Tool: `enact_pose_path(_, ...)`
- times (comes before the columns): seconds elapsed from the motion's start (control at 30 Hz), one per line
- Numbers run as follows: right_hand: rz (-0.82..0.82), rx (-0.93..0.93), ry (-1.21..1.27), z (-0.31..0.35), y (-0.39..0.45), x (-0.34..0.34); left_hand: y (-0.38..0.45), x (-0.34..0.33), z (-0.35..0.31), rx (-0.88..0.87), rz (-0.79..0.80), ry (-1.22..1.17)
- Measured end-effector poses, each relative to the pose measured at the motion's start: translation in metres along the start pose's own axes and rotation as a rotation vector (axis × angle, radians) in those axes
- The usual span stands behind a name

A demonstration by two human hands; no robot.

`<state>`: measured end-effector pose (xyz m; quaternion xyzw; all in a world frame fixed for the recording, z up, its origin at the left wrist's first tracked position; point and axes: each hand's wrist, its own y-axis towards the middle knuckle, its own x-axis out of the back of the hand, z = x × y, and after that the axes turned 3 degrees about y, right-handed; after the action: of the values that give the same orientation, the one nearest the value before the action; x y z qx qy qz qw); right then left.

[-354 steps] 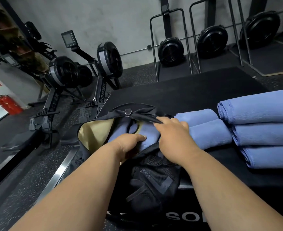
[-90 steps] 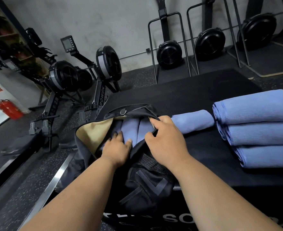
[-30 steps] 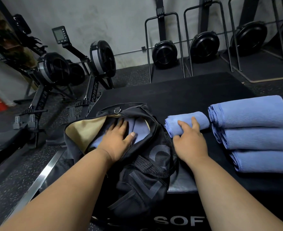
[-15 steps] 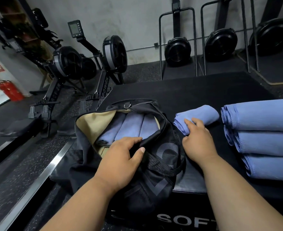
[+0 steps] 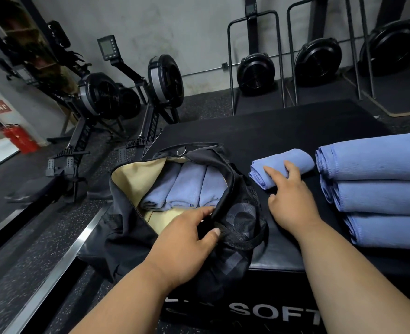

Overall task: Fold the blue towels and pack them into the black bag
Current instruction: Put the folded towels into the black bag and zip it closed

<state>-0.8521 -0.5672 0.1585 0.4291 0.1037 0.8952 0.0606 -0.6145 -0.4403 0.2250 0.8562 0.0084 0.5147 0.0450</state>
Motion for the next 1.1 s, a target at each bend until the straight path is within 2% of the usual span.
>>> enact_pose_path(0.2, 0.067, 0.015, 0.045, -0.002, 0.018, -0.009, -0.008, -0.002, 0.002, -0.021, 0.006, -0.044)
enact_pose_path(0.43, -0.017, -0.048, 0.117, 0.002, 0.024, -0.011, -0.005, -0.006, 0.006, -0.031, 0.005, -0.066)
enact_pose_path(0.6, -0.048, -0.039, 0.163, 0.010, 0.012, 0.004, -0.006, -0.006, 0.003, -0.029, -0.039, -0.063)
enact_pose_path(0.73, 0.019, -0.084, 0.181, 0.021, -0.003, 0.028, -0.013, -0.007, -0.001, -0.007, -0.047, -0.070)
enact_pose_path(0.93, 0.062, -0.085, -0.170, 0.021, -0.033, 0.062, -0.025, -0.007, 0.001, 0.023, -0.062, -0.018)
enact_pose_path(1.1, 0.105, -0.085, -0.191, 0.022, -0.055, 0.067, -0.030, -0.006, 0.009, 0.061, -0.060, 0.132)
